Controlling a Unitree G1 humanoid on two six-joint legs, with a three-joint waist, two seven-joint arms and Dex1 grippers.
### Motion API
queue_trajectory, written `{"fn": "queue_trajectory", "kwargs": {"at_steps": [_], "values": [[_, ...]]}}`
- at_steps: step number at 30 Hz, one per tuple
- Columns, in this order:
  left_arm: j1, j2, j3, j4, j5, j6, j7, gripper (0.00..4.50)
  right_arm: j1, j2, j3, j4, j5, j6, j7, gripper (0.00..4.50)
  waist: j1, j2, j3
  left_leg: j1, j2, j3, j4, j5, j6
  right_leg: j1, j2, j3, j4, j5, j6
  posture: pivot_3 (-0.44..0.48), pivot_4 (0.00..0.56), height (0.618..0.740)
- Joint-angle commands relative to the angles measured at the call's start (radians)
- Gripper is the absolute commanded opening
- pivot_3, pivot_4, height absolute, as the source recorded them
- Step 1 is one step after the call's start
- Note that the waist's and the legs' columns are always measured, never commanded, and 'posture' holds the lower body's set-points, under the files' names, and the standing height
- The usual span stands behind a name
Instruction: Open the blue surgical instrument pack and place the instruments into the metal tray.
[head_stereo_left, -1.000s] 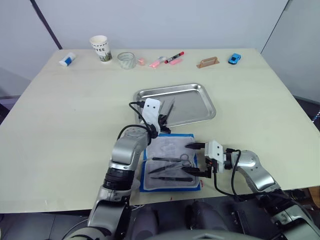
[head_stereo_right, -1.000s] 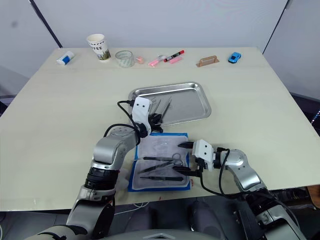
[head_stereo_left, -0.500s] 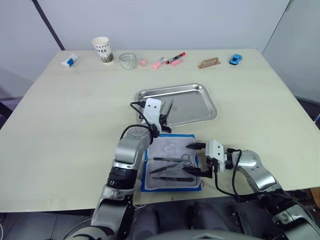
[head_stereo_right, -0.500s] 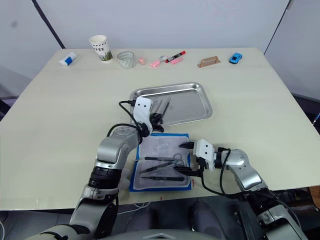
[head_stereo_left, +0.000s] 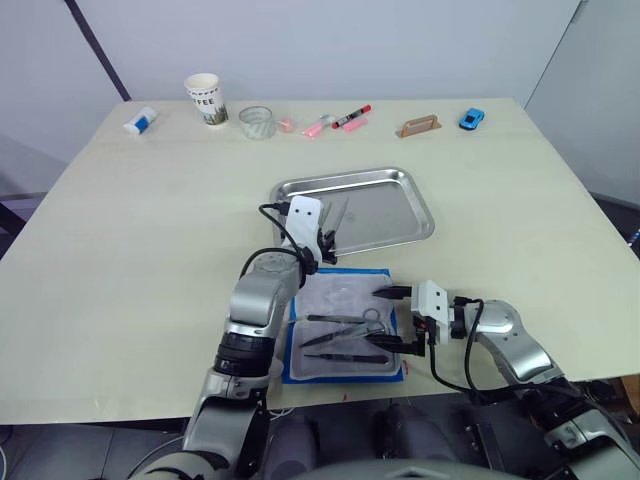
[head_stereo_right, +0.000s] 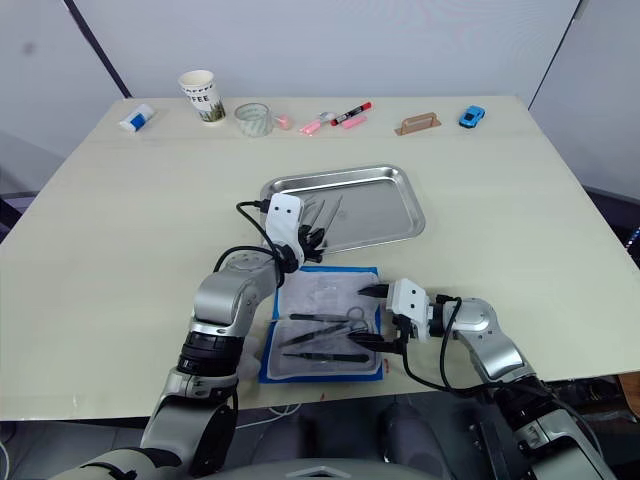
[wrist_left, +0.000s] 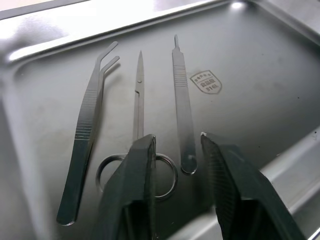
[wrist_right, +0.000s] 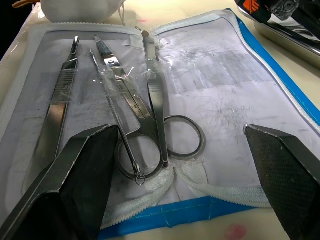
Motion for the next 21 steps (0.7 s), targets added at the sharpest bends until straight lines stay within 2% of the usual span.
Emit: {"fn": "queue_trajectory", "kwargs": {"at_steps": [1, 7, 11, 16, 21], "values": [[0.001, -0.004, 0.003, 0.005, 0.005, 0.010, 0.002, 1.64, 0.057, -0.051, 0.017, 0.142, -0.103, 0.081, -0.040, 4.39, 0.000, 0.000, 0.000, 0.000, 0.000, 0.000, 0.000, 0.000, 0.000, 0.000, 0.000, 0.000, 0.000, 0.000, 0.000, 0.000, 0.150, 0.725], [0.011, 0.019, 0.009, -0.052, -0.021, -0.026, -0.053, 1.64, 0.055, -0.051, 0.016, 0.149, -0.104, 0.078, -0.040, 4.39, 0.000, 0.000, 0.000, 0.000, 0.000, 0.000, 0.000, 0.000, 0.000, 0.000, 0.000, 0.000, 0.000, 0.000, 0.000, 0.000, 0.150, 0.725], [0.026, 0.067, 0.028, -0.116, -0.068, -0.092, -0.154, 1.64, 0.054, -0.050, 0.015, 0.151, -0.103, 0.078, -0.040, 4.39, 0.000, 0.000, 0.001, 0.000, 0.000, -0.001, 0.000, 0.000, 0.000, 0.000, -0.001, -0.001, 0.000, 0.000, 0.000, 0.000, 0.150, 0.725], [0.061, 0.185, 0.056, -0.172, -0.184, -0.158, -0.395, 1.64, 0.051, -0.048, 0.015, 0.156, -0.102, 0.077, -0.039, 4.39, -0.001, 0.000, 0.001, -0.001, 0.000, -0.002, 0.000, 0.000, 0.000, 0.000, -0.004, -0.002, -0.001, 0.000, 0.000, 0.000, 0.150, 0.725], [0.106, 0.386, 0.070, -0.128, -0.254, -0.309, -0.722, 1.64, 0.042, -0.052, 0.012, 0.162, -0.101, 0.078, -0.034, 4.39, -0.002, 0.001, 0.003, -0.001, 0.000, -0.002, 0.000, 0.000, 0.000, 0.000, -0.005, -0.003, -0.002, -0.002, -0.004, 0.000, 0.150, 0.725]]}}
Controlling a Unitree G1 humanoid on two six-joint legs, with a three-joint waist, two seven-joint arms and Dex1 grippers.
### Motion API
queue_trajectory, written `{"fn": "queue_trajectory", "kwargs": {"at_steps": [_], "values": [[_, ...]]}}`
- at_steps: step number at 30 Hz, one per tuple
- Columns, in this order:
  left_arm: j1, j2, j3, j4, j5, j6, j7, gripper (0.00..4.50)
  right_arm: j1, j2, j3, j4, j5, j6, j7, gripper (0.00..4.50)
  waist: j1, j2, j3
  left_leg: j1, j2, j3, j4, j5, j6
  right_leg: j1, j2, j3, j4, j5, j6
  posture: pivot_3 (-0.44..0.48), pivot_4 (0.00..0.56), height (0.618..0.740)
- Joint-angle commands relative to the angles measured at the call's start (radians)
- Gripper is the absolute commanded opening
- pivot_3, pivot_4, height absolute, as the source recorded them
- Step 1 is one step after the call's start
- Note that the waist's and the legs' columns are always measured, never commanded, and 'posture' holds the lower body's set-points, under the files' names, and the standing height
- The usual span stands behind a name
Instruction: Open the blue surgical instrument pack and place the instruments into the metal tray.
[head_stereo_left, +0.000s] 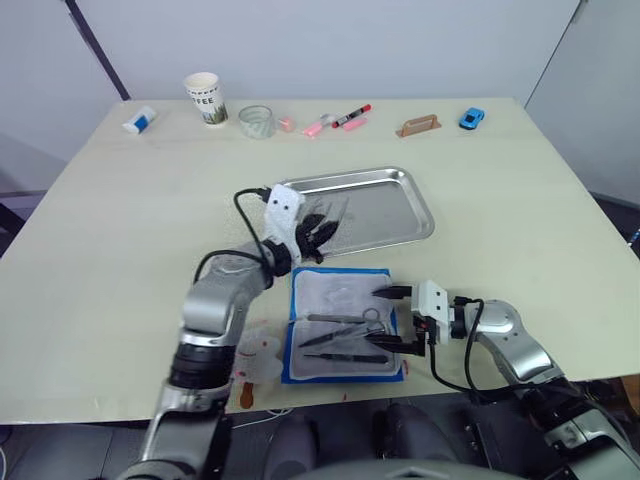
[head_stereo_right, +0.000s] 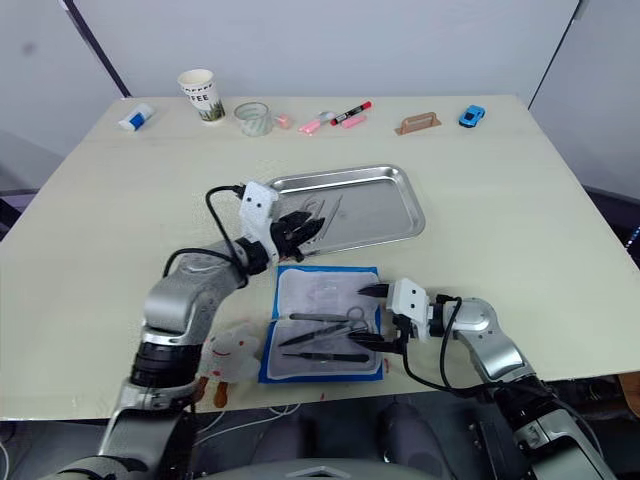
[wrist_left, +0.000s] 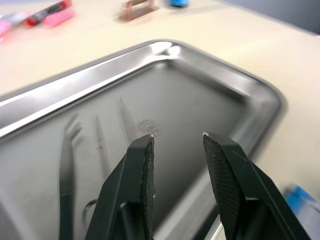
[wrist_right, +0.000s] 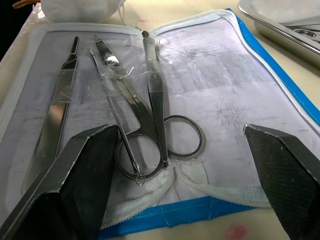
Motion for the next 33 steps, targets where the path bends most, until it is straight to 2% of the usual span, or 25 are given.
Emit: {"fn": "queue_trajectory", "kwargs": {"at_steps": [1, 6, 10, 16, 24, 33], "values": [[0.019, 0.119, 0.026, 0.022, -0.057, -0.129, -0.249, 1.64, 0.043, -0.052, 0.012, 0.163, -0.102, 0.079, -0.035, 4.39, 0.000, 0.002, 0.001, 0.000, 0.000, 0.000, 0.000, 0.000, 0.000, 0.000, 0.000, 0.000, 0.000, 0.000, 0.000, 0.000, 0.150, 0.725], [0.041, 0.251, -0.012, 0.135, -0.073, -0.306, -0.561, 1.64, 0.038, -0.056, 0.007, 0.169, -0.102, 0.078, -0.033, 4.39, 0.001, 0.005, 0.006, -0.001, -0.001, 0.000, 0.000, 0.000, 0.000, -0.001, -0.003, -0.002, -0.002, 0.000, 0.000, 0.000, 0.150, 0.725], [0.020, 0.243, -0.030, 0.242, -0.067, -0.445, -0.697, 1.64, 0.036, -0.053, 0.007, 0.172, -0.101, 0.078, -0.035, 4.39, 0.002, 0.006, 0.006, -0.001, -0.001, 0.000, 0.000, 0.000, 0.000, -0.001, -0.004, -0.003, -0.003, 0.000, 0.000, 0.000, 0.150, 0.725], [-0.004, 0.249, -0.127, 0.368, 0.008, -0.612, -0.861, 1.64, 0.034, -0.050, 0.005, 0.172, -0.100, 0.080, -0.040, 4.39, 0.001, 0.005, 0.006, -0.001, -0.001, 0.000, 0.000, 0.000, 0.000, -0.001, -0.003, -0.003, -0.003, 0.000, 0.000, 0.000, 0.150, 0.725], [-0.036, 0.234, -0.195, 0.467, 0.069, -0.732, -0.911, 1.64, 0.046, -0.051, 0.002, 0.160, -0.099, 0.084, -0.048, 4.39, 0.002, 0.005, 0.006, -0.002, -0.001, 0.000, 0.000, 0.000, 0.001, -0.001, -0.003, -0.003, -0.003, 0.000, 0.000, 0.000, 0.150, 0.725], [-0.019, 0.203, -0.236, 0.480, 0.096, -0.752, -0.888, 1.64, 0.053, -0.047, 0.003, 0.153, -0.100, 0.086, -0.054, 4.39, 0.002, 0.004, 0.006, -0.002, -0.001, 0.000, 0.000, 0.000, 0.001, -0.001, -0.003, -0.003, -0.003, 0.000, 0.000, 0.000, 0.150, 0.725]]}}
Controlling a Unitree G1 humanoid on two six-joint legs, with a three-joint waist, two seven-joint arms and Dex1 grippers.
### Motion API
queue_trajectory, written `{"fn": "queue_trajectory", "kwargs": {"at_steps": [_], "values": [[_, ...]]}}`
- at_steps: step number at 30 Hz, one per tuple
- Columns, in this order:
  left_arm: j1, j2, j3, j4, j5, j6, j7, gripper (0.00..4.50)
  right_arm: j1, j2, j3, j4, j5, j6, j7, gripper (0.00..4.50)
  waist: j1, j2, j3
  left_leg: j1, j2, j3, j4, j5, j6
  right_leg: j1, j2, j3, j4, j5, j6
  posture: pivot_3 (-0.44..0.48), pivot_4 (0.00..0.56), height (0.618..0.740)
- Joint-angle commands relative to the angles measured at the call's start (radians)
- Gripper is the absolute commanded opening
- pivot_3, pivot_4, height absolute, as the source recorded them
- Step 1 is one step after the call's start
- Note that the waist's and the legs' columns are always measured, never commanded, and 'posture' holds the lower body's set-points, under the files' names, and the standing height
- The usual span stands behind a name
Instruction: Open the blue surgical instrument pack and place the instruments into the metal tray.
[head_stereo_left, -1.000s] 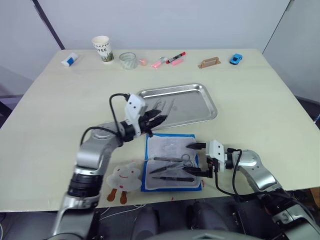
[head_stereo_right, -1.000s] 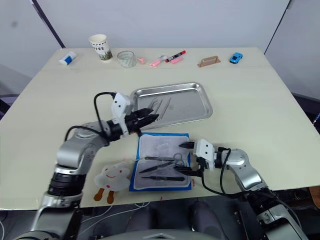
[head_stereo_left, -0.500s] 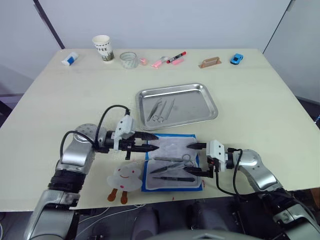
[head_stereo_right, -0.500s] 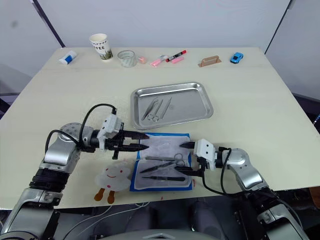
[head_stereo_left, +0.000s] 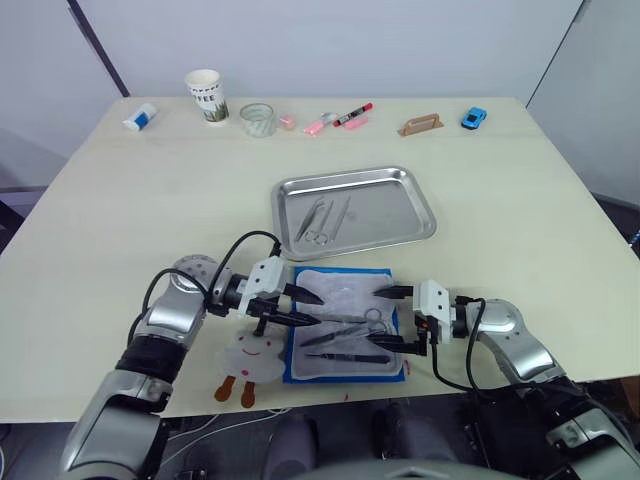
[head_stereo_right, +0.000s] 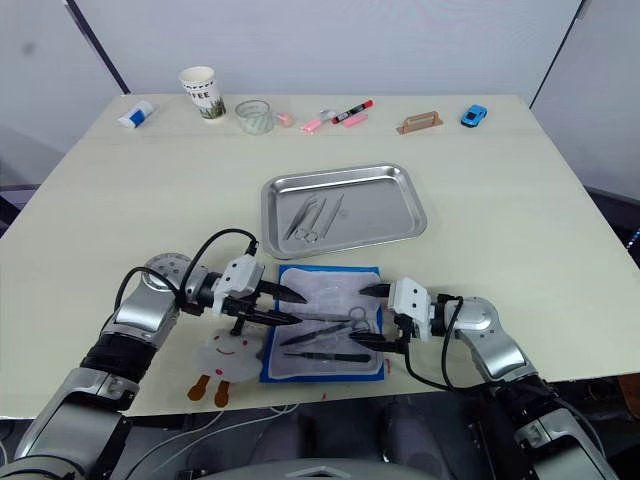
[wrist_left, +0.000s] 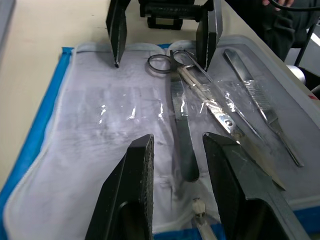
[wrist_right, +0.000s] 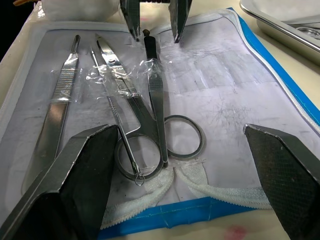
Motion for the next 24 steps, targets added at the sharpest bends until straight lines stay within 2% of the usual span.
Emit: {"fn": "queue_trajectory", "kwargs": {"at_steps": [1, 7, 9, 12, 13, 19, 24], "values": [[0.007, -0.008, -0.019, -0.010, 0.018, -0.018, -0.014, 1.64, 0.053, -0.038, 0.013, 0.153, -0.107, 0.086, -0.062, 4.39, 0.000, 0.000, 0.000, 0.000, 0.000, 0.000, 0.000, 0.000, 0.000, 0.000, 0.000, 0.000, 0.000, 0.000, 0.000, 0.000, 0.150, 0.725], [0.010, -0.012, -0.049, -0.011, 0.042, -0.013, -0.022, 1.64, 0.052, -0.036, 0.014, 0.154, -0.107, 0.085, -0.062, 4.39, 0.000, 0.000, 0.000, 0.000, 0.000, 0.000, 0.000, 0.000, 0.000, 0.000, 0.000, 0.000, 0.000, 0.000, 0.000, 0.000, 0.150, 0.725], [0.011, -0.012, -0.054, -0.009, 0.054, -0.015, -0.016, 1.13, 0.054, -0.036, 0.013, 0.151, -0.106, 0.086, -0.064, 4.39, 0.000, 0.000, 0.000, 0.000, 0.000, 0.000, 0.000, 0.000, 0.000, 0.000, 0.000, 0.000, 0.000, 0.000, 0.000, 0.000, 0.150, 0.725], [0.009, -0.012, -0.057, -0.007, 0.062, -0.010, -0.007, 0.12, 0.057, -0.037, 0.013, 0.147, -0.107, 0.088, -0.066, 4.39, 0.000, 0.000, -0.001, 0.000, 0.000, 0.000, 0.000, 0.000, 0.000, 0.000, 0.000, 0.000, 0.000, 0.000, 0.000, 0.000, 0.150, 0.725], [0.007, -0.013, -0.057, -0.004, 0.066, -0.012, -0.004, 0.05, 0.058, -0.038, 0.013, 0.146, -0.106, 0.088, -0.066, 4.39, -0.001, 0.000, -0.001, 0.000, 0.000, 0.000, 0.000, 0.000, 0.000, 0.000, 0.000, 0.000, 0.000, 0.000, 0.000, 0.000, 0.150, 0.725], [-0.005, -0.018, -0.053, -0.023, 0.074, 0.010, 0.014, 0.05, 0.059, -0.037, 0.013, 0.145, -0.106, 0.090, -0.067, 4.39, 0.000, 0.000, -0.001, 0.000, 0.000, 0.000, 0.000, 0.000, 0.000, 0.000, 0.000, 0.000, 0.000, 0.000, 0.000, 0.000, 0.150, 0.725], [-0.025, -0.015, -0.049, -0.125, 0.056, 0.105, 0.033, 0.05, 0.054, -0.033, 0.015, 0.149, -0.107, 0.088, -0.063, 4.39, 0.000, -0.001, -0.001, 0.000, 0.000, 0.000, 0.000, 0.000, 0.000, 0.000, 0.000, 0.000, 0.000, 0.000, 0.000, 0.000, 0.150, 0.725]]}}
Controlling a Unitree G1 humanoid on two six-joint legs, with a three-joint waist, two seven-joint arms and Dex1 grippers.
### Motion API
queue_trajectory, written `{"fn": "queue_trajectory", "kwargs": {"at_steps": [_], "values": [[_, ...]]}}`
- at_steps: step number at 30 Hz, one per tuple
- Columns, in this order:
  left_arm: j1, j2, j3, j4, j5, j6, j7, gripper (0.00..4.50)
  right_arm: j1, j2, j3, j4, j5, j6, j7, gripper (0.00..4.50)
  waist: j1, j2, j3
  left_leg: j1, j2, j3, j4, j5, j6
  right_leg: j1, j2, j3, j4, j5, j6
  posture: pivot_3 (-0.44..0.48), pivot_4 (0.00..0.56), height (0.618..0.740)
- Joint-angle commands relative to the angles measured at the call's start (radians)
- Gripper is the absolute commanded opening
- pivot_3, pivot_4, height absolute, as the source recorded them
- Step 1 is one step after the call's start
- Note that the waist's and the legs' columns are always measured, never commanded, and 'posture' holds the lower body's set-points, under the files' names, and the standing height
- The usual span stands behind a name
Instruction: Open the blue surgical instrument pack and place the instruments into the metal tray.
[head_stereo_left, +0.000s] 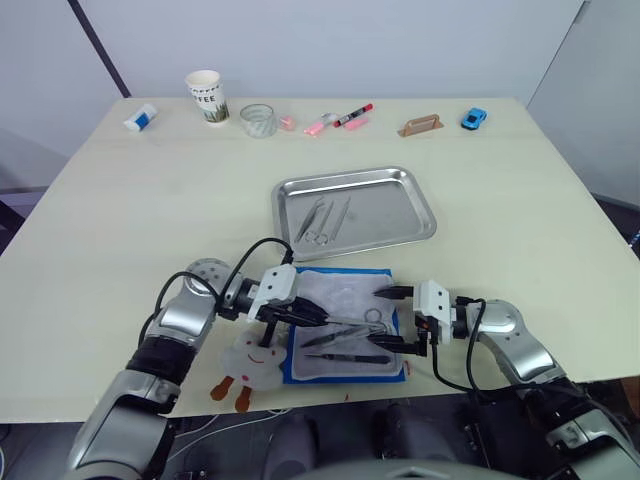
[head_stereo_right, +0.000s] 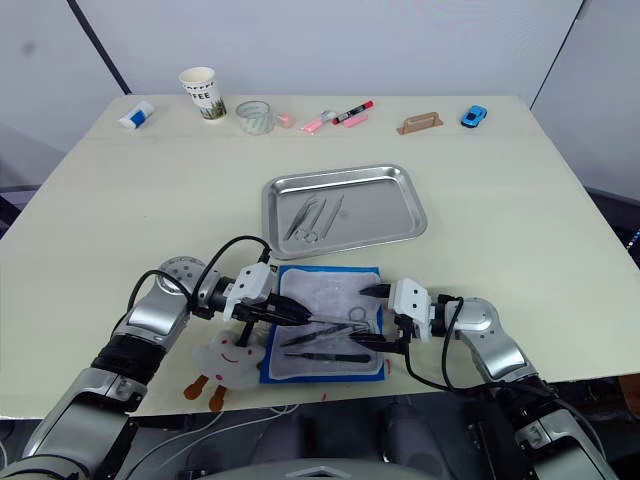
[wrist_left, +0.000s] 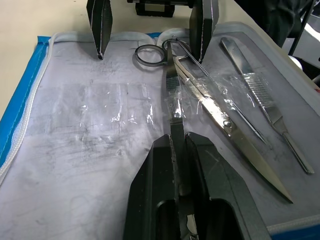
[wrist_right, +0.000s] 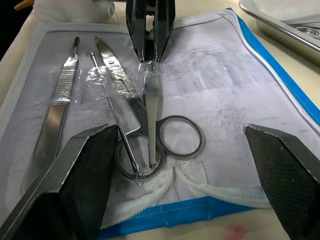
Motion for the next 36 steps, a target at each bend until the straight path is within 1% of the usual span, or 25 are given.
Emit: {"fn": "queue_trajectory", "kwargs": {"at_steps": [1, 11, 20, 29, 36], "values": [[-0.027, 0.002, -0.018, -0.115, 0.000, 0.092, 0.017, 0.05, 0.049, -0.033, 0.018, 0.151, -0.107, 0.088, -0.060, 4.39, 0.000, 0.000, 0.000, 0.000, 0.000, 0.000, 0.000, 0.000, 0.000, 0.000, 0.000, 0.000, 0.000, 0.000, 0.000, 0.000, 0.150, 0.725], [-0.041, 0.015, -0.038, -0.234, 0.024, 0.210, 0.047, 0.05, 0.035, -0.026, 0.023, 0.162, -0.109, 0.086, -0.058, 4.39, 0.000, 0.000, 0.001, -0.001, 0.000, 0.000, 0.000, 0.000, 0.000, 0.000, 0.000, 0.000, 0.000, 0.000, 0.001, 0.000, 0.150, 0.725], [-0.040, 0.065, -0.032, -0.248, 0.041, 0.220, 0.043, 0.05, 0.039, -0.026, 0.026, 0.157, -0.109, 0.088, -0.059, 4.39, -0.002, 0.000, 0.001, -0.001, 0.000, -0.001, 0.000, 0.000, 0.000, 0.000, 0.001, 0.001, 0.000, 0.000, 0.001, 0.000, 0.150, 0.725], [-0.033, 0.135, -0.017, -0.285, 0.029, 0.277, 0.035, 0.05, 0.038, -0.021, 0.031, 0.167, -0.111, 0.082, -0.059, 4.39, -0.003, 0.000, 0.002, -0.001, 0.000, -0.001, 0.000, 0.000, 0.000, 0.000, 0.001, 0.001, 0.000, 0.000, 0.000, 0.000, 0.150, 0.725], [-0.036, 0.169, 0.002, -0.289, 0.009, 0.299, 0.034, 0.05, 0.041, -0.017, 0.038, 0.166, -0.111, 0.082, -0.061, 4.39, -0.003, 0.000, 0.002, -0.001, 0.000, 0.000, 0.000, 0.000, 0.000, 0.000, 0.001, 0.001, 0.000, 0.000, 0.000, 0.000, 0.150, 0.725]]}}
